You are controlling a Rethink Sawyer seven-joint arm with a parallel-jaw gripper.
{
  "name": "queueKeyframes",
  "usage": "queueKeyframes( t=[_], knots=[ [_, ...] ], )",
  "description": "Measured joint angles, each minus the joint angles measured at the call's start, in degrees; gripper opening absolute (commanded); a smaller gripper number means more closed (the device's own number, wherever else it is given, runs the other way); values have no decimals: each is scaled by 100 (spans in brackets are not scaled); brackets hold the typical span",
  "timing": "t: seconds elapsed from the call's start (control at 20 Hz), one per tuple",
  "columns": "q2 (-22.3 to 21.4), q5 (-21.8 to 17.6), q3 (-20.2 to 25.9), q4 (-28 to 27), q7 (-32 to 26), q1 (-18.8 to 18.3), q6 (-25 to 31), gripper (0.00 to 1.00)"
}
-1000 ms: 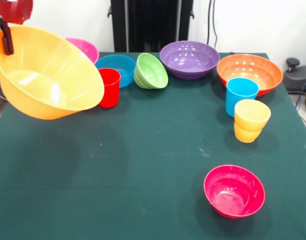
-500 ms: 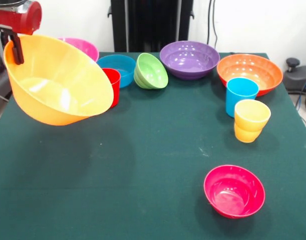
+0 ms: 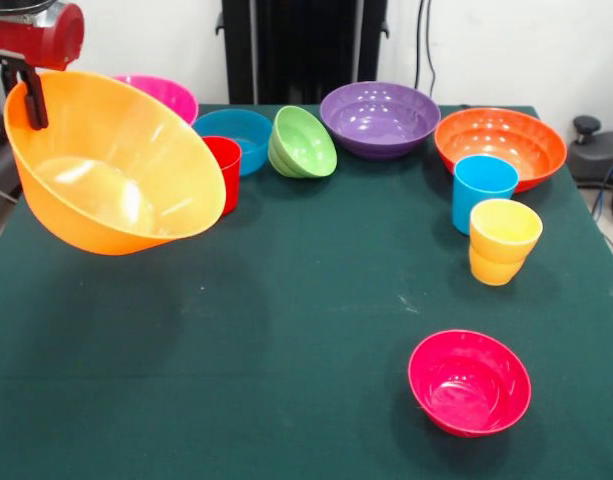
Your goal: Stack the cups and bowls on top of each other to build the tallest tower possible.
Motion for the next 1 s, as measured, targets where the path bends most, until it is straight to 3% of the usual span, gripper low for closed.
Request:
queueKeyframes(
  t=[1.0],
  knots=[
    [-40, -20, 0, 105, 0, 9, 0, 0]
  ],
)
